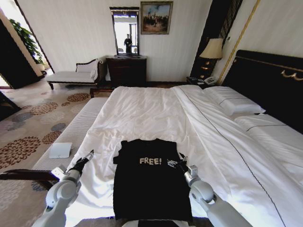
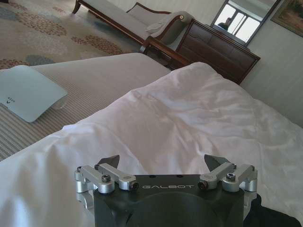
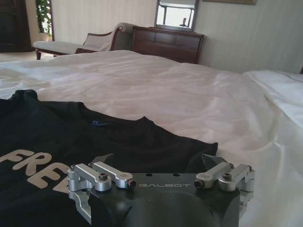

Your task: Fold the clothes on the bed.

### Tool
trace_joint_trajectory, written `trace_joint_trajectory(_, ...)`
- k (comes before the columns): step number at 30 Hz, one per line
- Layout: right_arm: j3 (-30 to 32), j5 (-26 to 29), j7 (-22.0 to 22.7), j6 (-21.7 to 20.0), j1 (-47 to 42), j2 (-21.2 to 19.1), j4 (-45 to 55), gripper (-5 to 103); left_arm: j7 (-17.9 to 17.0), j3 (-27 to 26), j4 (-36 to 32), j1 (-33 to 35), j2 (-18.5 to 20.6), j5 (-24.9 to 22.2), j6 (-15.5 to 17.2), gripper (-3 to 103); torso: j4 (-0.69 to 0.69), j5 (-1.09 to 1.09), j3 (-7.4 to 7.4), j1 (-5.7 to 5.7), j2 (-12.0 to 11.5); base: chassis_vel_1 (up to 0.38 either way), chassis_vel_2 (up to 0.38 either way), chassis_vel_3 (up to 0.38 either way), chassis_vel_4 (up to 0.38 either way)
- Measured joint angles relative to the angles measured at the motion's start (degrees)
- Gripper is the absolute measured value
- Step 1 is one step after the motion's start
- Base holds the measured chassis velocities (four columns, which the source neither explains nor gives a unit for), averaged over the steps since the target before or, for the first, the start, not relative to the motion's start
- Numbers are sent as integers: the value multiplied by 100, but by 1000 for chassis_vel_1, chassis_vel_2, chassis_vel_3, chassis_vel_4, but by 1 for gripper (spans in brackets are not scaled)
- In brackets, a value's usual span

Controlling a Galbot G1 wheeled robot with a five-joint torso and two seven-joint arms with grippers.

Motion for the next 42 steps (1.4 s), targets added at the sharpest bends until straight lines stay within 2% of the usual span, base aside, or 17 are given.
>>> trace_joint_trajectory(4, -178, -954, -319, 362, 184, -14, -330, 100, -73, 3, -90, 2, -53, 62, 54, 100, 2, 0, 0, 0, -1, 0, 0, 0, 0)
trace_joint_trajectory(7, -319, -1180, -388, 393, 275, -23, -437, 100, -141, -10, -170, -53, -53, 27, 127, 100, 1, 2, 1, 1, -1, 0, 0, 0, 0)
trace_joint_trajectory(13, -655, -1343, -346, 310, 486, -9, -818, 100, -248, 13, -241, -137, -23, 0, 206, 100, 1, 0, 1, 1, -1, 0, 0, 0, 0)
trace_joint_trajectory(19, -734, -1402, -284, 295, 579, 30, -1136, 100, -267, 51, -245, -146, -67, 25, 212, 100, 1, 1, 1, 1, -1, 0, 0, 0, 0)
trace_joint_trajectory(20, -740, -1402, -271, 291, 604, 34, -1199, 103, -268, 56, -222, -153, -68, 32, 212, 100, 0, 2, 1, 1, -1, 0, 0, 0, 0)
trace_joint_trajectory(22, -742, -1391, -250, 275, 634, 32, -1247, 95, -269, 62, -171, -171, -65, 35, 211, 100, 1, 1, 1, 1, -1, 0, 0, 0, 0)
trace_joint_trajectory(23, -743, -1389, -245, 271, 641, 31, -1254, 95, -270, 64, -159, -176, -64, 35, 212, 100, 1, 1, 1, 1, -1, 0, 0, 0, 0)
trace_joint_trajectory(24, -744, -1380, -229, 263, 656, 29, -1270, 90, -270, 73, -127, -187, -65, 38, 212, 100, 1, 1, 1, 1, -1, 0, 0, 0, 0)
trace_joint_trajectory(25, -744, -1367, -193, 243, 677, 29, -1291, 79, -270, 94, -88, -201, -78, 45, 210, 100, 1, 0, 1, 1, -1, 0, 0, 0, 0)
trace_joint_trajectory(27, -745, -1356, -169, 230, 690, 28, -1298, 79, -270, 112, -71, -206, -92, 57, 207, 100, 1, 1, 1, 0, -1, 0, 0, 0, 0)
trace_joint_trajectory(30, -745, -1338, -150, 226, 702, 16, -1300, 63, -270, 158, -37, -220, -125, 101, 192, 100, 1, 1, 1, 1, -1, 0, 0, 0, 0)
trace_joint_trajectory(33, -744, -1325, -150, 245, 711, 2, -1300, 57, -270, 177, -6, -247, -131, 124, 182, 100, 1, 1, 1, 1, -1, 0, 0, 0, 0)
trace_joint_trajectory(37, -741, -1293, -164, 396, 735, 12, -1323, 35, -270, 184, 53, -275, -130, 142, 161, 100, 1, 1, 1, 1, -1, 0, 0, 0, 0)
trace_joint_trajectory(39, -741, -1285, -168, 418, 738, 18, -1331, 35, -270, 186, 60, -275, -130, 145, 158, 100, 1, 1, 1, 1, -1, 0, 0, 0, 0)
trace_joint_trajectory(42, -741, -1254, -182, 497, 729, 27, -1322, 19, -269, 186, 100, -261, -131, 153, 125, 100, 1, 1, 1, 1, -1, 0, 0, 0, 0)
